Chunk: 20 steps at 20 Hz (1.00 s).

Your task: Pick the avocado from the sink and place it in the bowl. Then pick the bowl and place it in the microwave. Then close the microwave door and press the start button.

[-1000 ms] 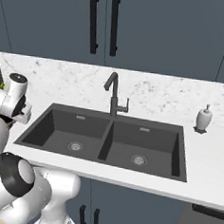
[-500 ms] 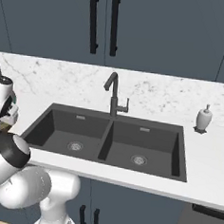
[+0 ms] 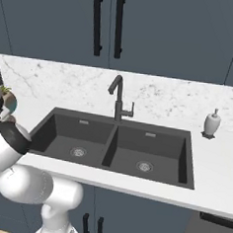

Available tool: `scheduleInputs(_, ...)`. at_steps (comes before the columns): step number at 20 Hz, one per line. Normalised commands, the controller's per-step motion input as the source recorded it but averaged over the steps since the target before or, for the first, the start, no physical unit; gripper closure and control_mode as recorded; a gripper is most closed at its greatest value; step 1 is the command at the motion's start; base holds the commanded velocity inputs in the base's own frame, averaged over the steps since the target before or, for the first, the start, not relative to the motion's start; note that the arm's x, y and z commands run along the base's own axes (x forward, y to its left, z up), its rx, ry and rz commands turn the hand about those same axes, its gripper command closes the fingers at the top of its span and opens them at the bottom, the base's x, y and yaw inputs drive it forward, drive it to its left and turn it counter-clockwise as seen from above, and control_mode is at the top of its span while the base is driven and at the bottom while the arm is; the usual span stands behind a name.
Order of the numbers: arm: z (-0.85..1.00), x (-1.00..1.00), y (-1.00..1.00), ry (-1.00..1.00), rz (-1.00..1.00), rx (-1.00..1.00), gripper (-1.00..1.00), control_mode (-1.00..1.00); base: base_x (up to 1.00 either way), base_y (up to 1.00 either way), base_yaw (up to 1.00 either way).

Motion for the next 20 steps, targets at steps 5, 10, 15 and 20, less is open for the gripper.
scheduleInputs(5,-0.05,0.24,0.28,0.00,-0.09,-0.08,1.00,-1.00,0.00,0.00,0.00)
scheduleInputs(10,-0.11,0.24,0.10,0.00,-0.06,-0.04,1.00,-1.00,0.00,0.00,0.00)
scheduleInputs(15,-0.19,0.15,0.00,0.00,-0.06,0.00,1.00,-1.00,0.00,0.00,0.00)
scheduleInputs(20,-0.28,0.08,0.02,0.00,-0.04,-0.01,1.00,-1.00,0.00,0.00,0.00)
